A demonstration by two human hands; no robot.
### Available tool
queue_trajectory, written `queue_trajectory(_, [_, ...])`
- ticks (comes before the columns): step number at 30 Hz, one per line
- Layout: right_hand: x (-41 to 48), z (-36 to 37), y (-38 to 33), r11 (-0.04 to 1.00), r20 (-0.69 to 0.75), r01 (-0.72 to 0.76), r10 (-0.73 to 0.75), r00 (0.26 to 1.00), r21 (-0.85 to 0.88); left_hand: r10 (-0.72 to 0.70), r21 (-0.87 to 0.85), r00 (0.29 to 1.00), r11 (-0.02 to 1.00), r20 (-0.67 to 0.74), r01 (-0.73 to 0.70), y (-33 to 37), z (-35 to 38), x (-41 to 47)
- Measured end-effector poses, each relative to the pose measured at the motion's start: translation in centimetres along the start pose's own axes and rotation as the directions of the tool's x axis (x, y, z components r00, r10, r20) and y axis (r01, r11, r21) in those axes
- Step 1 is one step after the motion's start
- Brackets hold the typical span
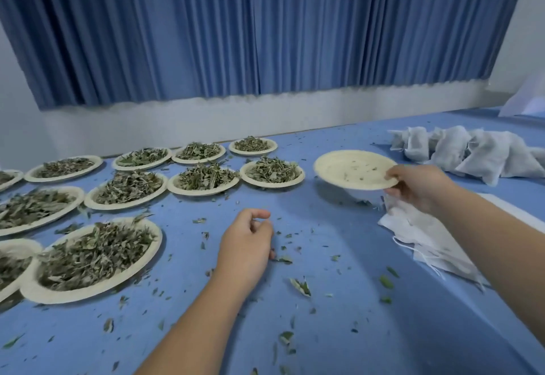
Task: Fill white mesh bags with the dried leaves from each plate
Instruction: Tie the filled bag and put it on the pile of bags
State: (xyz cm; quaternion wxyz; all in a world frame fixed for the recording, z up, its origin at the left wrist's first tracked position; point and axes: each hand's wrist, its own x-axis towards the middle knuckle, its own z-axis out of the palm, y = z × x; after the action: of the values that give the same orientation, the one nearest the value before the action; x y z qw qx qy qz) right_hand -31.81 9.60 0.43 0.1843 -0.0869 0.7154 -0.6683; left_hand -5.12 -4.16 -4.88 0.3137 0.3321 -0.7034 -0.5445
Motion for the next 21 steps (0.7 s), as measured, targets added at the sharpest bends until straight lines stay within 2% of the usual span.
queue_trajectory(4, [5.1, 0.9, -0.3, 0.98, -0.066, -0.039, 0.053, 0.996, 0.195, -0.007, -0.028, 1.0, 1.0, -0.02, 0.007, -0.4, 0.0, 0.6])
queue_trajectory(7, [7.1, 1.6, 0.1, 0.967, -0.147, -0.124, 0.159, 0.976, 0.222, -0.017, -0.048, 0.999, 0.999, -0.031, 0.016, -0.4, 0.0, 0.9])
queue_trajectory(10, [7.7, 2.3, 0.1, 0.978, -0.199, -0.136, 0.166, 0.966, 0.155, -0.024, -0.061, 0.999, 0.998, -0.037, 0.022, -0.5, 0.0, 1.1])
queue_trajectory(19, [4.2, -0.4, -1.1, 0.998, -0.081, -0.052, 0.055, 0.995, 0.029, -0.006, 0.015, 1.0, 1.0, 0.005, 0.006, -0.8, 0.1, 1.1])
queue_trajectory(21, [2.5, -1.5, -1.2, 0.996, -0.058, -0.001, -0.004, 0.998, -0.086, 0.008, 0.041, 1.0, 0.999, 0.022, -0.009, -0.8, 0.2, 1.0])
